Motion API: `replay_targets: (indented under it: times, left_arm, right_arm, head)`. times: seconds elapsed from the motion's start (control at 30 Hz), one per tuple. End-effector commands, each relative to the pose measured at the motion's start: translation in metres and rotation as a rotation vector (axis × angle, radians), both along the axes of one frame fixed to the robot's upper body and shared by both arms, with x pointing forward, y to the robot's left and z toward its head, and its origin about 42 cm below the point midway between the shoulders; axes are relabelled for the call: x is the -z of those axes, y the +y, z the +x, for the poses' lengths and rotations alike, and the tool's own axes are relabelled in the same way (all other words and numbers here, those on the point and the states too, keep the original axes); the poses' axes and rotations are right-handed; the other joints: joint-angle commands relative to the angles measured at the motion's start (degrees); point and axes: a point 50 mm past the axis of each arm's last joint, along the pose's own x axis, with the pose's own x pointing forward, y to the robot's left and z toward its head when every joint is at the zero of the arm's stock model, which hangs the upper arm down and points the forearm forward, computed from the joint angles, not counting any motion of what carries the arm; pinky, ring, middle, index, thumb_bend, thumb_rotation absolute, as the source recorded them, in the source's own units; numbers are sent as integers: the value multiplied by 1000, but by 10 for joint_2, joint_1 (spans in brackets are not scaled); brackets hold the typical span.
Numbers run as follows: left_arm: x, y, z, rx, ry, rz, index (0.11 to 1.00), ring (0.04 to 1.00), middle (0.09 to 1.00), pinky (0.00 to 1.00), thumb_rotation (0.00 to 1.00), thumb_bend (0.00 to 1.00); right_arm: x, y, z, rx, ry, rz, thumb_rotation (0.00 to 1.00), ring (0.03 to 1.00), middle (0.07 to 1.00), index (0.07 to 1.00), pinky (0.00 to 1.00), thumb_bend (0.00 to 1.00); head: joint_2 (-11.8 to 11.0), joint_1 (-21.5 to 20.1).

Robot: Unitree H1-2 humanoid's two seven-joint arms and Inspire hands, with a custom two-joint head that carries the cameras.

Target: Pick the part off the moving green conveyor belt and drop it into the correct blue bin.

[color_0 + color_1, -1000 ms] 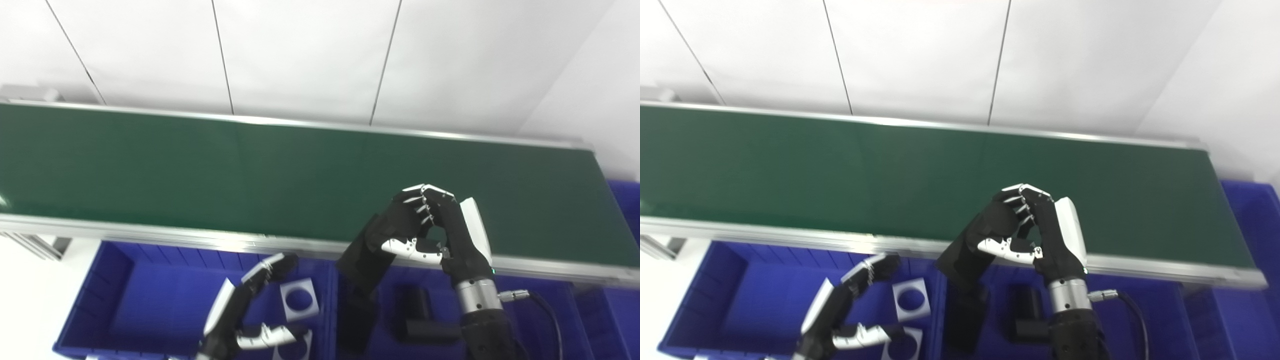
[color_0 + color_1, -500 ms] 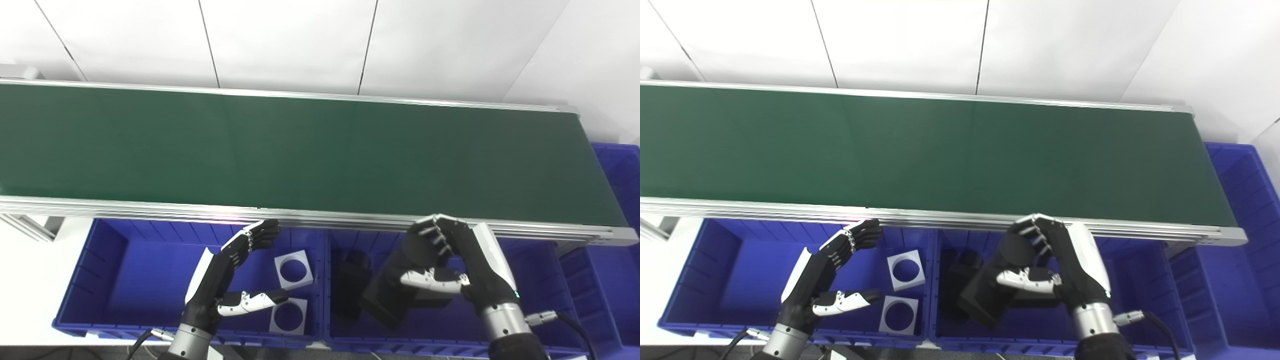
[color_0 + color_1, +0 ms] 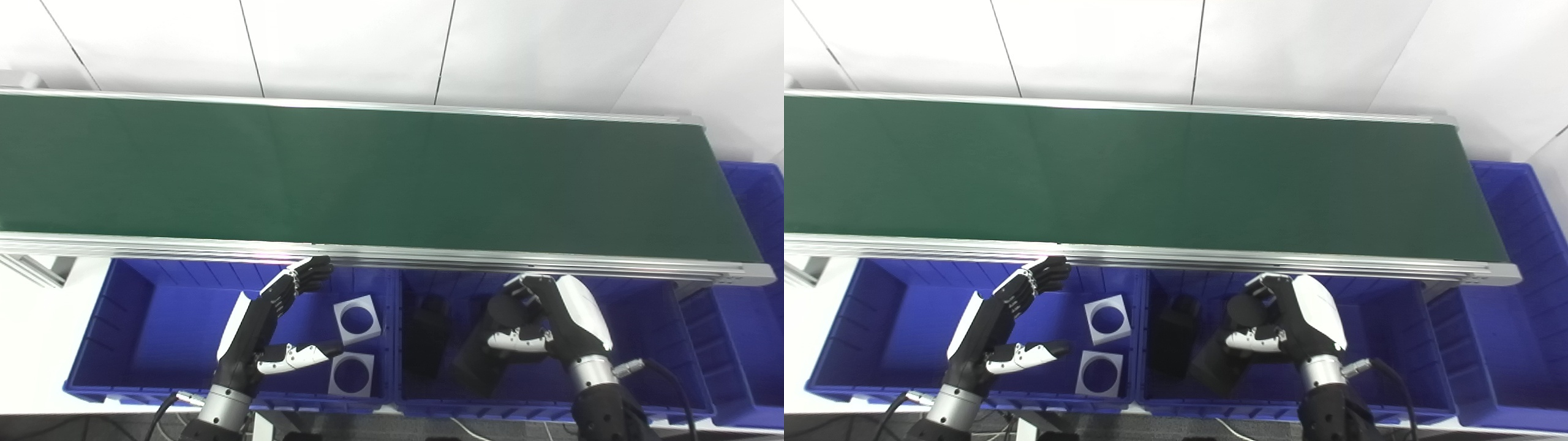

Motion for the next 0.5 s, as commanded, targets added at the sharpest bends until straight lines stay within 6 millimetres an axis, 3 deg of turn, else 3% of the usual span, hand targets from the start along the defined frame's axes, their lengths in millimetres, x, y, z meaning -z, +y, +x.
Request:
replay_targets:
  times: [0.0, 0.07, 0.23, 0.33, 0.47]
  left_arm:
    - [-10, -1, 5, 9, -70, -3, 823, 801, 806, 765, 405, 827]
    - [-11, -1, 6, 9, -75, 4, 826, 799, 807, 761, 393, 833]
    - [-13, -2, 8, 24, -73, 10, 833, 806, 813, 764, 382, 836]
    - [-17, -4, 10, 36, -75, 24, 838, 813, 821, 766, 375, 830]
    - [-19, -5, 12, 42, -77, 34, 836, 813, 823, 761, 373, 829]
  right_arm:
    - [-10, 5, 3, -27, -91, 39, 66, 756, 871, 842, 599, 675]
    - [-9, 6, 2, -23, -101, 57, 168, 848, 942, 894, 679, 722]
    - [-8, 9, -2, -27, -154, 98, 256, 946, 997, 940, 775, 753]
    - [-9, 9, -8, -41, -191, 135, 335, 976, 1000, 972, 804, 774]
    - [-10, 11, -17, -65, -234, 211, 366, 976, 1000, 992, 832, 792]
  head:
    - [0, 1]
    - [1, 0]
    - [2, 0]
    - [3, 1]
    - [7, -1]
